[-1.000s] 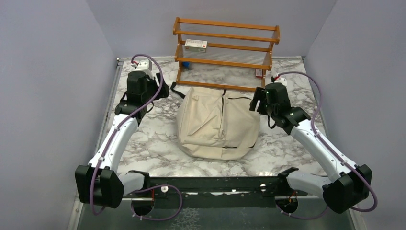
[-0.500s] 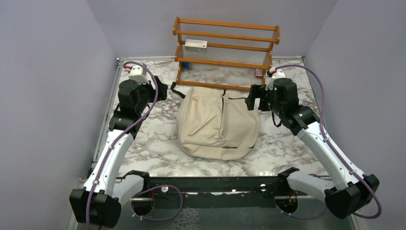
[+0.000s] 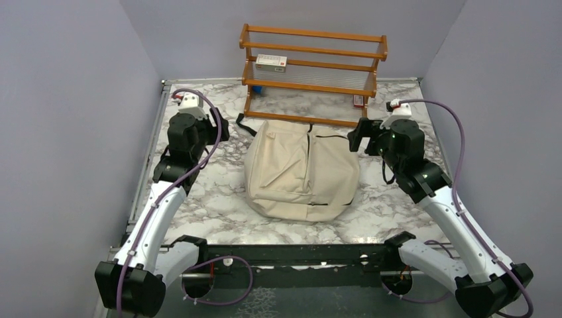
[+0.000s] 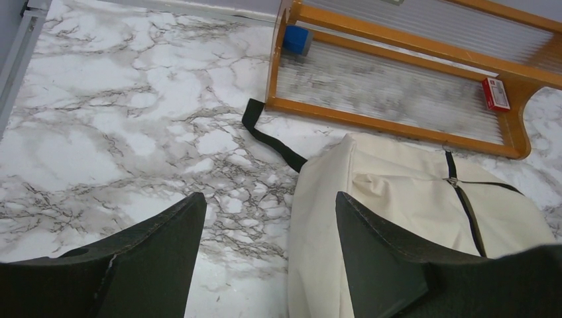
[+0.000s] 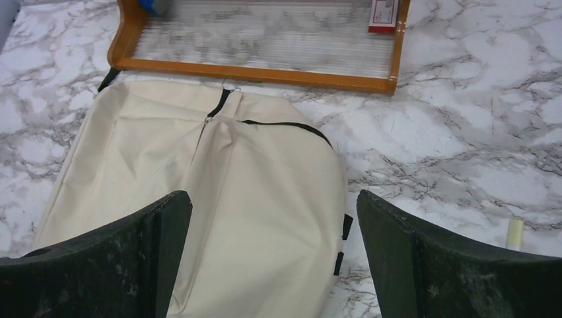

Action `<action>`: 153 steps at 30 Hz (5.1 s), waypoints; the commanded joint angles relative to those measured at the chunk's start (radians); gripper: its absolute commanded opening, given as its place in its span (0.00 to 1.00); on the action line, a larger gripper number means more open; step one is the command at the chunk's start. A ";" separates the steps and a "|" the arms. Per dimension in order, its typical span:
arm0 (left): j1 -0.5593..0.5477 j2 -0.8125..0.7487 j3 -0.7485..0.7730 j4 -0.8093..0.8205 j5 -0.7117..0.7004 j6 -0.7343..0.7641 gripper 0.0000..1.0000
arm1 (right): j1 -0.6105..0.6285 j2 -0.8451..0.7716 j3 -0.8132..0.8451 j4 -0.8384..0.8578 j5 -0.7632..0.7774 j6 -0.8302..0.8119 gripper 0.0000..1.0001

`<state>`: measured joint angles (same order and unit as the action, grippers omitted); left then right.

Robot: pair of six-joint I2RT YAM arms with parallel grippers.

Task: Pack the student bag
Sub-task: Move the student bag to the center of the board, then unzip the student bag at the center of the board.

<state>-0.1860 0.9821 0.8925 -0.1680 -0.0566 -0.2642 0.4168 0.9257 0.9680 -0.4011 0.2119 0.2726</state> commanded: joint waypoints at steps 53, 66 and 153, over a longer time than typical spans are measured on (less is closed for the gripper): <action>-0.056 0.077 -0.073 0.054 0.188 -0.062 0.73 | -0.013 0.726 0.362 0.137 -0.447 0.111 0.76; -0.056 0.030 -0.098 0.033 0.204 -0.061 0.77 | -0.019 1.020 0.521 0.155 -0.452 0.169 0.64; -0.356 0.764 0.200 0.135 0.119 -0.196 0.32 | 0.139 0.433 -0.220 0.510 -1.007 0.034 0.01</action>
<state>-0.5381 1.7065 1.0679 -0.0242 0.0956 -0.4633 0.4892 1.3800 0.7437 0.1051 -0.8032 0.2695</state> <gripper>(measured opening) 0.359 0.012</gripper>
